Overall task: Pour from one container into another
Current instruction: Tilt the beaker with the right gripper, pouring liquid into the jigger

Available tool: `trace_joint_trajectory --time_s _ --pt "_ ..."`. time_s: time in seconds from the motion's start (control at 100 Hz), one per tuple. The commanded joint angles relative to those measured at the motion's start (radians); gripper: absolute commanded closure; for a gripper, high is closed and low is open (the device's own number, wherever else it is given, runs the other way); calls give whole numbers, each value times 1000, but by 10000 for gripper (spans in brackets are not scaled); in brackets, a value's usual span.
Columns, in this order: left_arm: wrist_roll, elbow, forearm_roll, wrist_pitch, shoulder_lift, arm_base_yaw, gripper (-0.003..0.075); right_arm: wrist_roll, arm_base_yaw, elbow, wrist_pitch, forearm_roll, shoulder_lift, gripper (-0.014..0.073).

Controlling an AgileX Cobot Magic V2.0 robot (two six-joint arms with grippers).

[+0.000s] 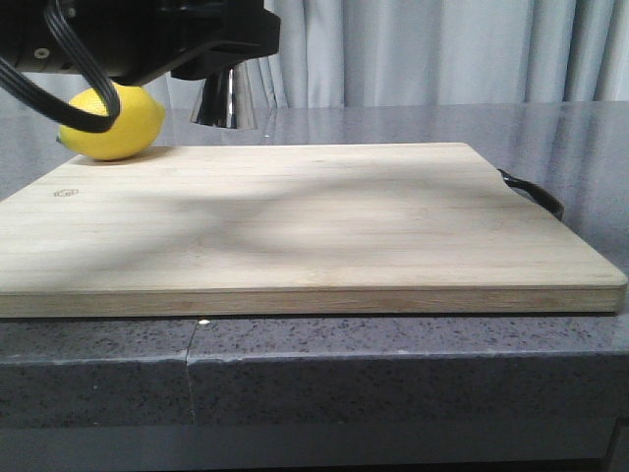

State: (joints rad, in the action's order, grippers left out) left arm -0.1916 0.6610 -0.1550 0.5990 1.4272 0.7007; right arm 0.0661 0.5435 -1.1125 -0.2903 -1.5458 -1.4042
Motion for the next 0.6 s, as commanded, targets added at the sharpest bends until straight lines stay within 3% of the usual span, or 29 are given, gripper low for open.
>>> trace_joint_trajectory --time_s 0.0,0.39,0.59 --pt "-7 28 7 85 -26 6 739 -3 0 -38 11 5 38 316" --pt "-7 28 7 85 -26 6 740 -1 0 -38 12 14 38 316" --pt "-7 28 7 85 -26 6 740 125 0 -38 30 37 38 316"
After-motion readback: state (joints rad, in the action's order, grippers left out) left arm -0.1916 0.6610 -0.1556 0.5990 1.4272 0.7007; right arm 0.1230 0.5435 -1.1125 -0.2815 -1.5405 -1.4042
